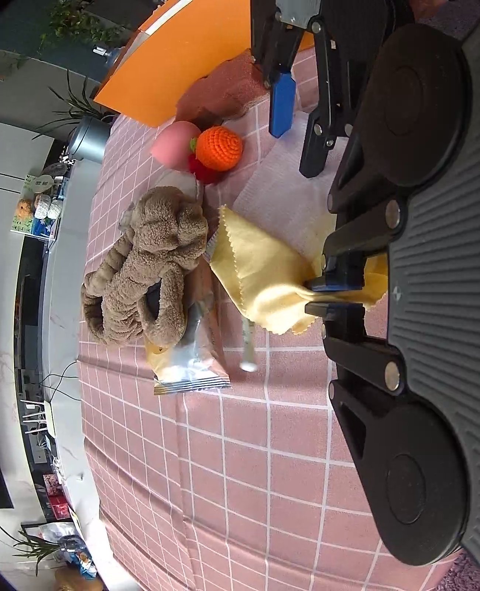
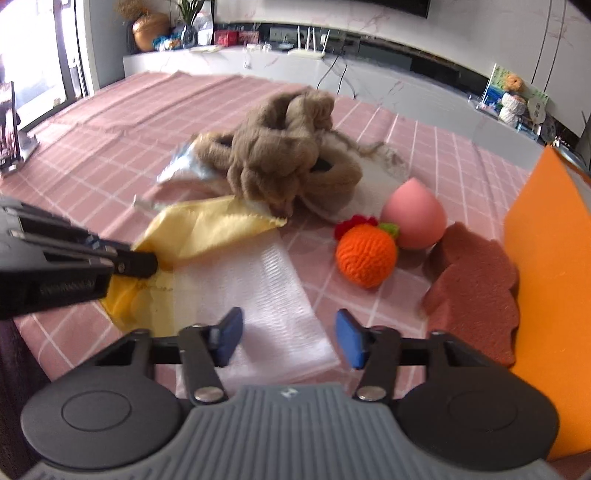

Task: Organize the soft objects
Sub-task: 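Grasp the yellow cloth with left gripper while right gripper grasps clear mesh bag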

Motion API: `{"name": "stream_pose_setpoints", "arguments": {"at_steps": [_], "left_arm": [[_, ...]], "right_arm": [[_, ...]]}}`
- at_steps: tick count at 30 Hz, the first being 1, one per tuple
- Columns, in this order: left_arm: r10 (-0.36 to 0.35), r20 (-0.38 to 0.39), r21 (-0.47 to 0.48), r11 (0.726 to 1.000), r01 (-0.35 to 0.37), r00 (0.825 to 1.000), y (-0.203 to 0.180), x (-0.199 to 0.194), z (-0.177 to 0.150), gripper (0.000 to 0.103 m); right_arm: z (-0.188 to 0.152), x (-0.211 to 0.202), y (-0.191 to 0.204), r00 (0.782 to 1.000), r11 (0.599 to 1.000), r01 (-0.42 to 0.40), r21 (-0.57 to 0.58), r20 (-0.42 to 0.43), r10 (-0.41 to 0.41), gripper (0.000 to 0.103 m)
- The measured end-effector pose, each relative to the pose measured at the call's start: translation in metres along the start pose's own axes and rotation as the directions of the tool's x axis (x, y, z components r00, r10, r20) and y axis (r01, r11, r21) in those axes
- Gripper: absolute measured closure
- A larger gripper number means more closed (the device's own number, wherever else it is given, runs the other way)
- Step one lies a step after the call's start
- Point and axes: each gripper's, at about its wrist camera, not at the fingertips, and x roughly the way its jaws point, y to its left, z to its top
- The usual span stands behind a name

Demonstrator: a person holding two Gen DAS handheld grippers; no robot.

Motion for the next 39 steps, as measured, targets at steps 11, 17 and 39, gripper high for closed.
{"name": "stream_pose_setpoints", "arguments": {"at_steps": [11, 17, 39], "left_arm": [[0.066, -0.019, 0.030, 0.997, -0.065, 0.998, -0.002, -0.015, -0.001, 0.098], [0.059, -0.052, 0.025, 0.998, -0.058, 0.997, 0.004, -0.017, -0.005, 0.097], [0.073, 0.076, -0.017, 0.997, -0.072, 0.994, 0.000, 0.000, -0.010, 0.048]], "right_arm": [[-0.007, -0.016, -0.006, 0.999, 0.999, 0.039, 0.000, -0.014, -0.039, 0.103], [-0.016, -0.030, -0.018, 0.998, 0.998, 0.054, 0.039, -0.029, -0.053, 0.103], [-0.013, 0.000, 0.009, 0.998, 1.000, -0.018, 0.003, 0.060, 0.018, 0.033]]}}
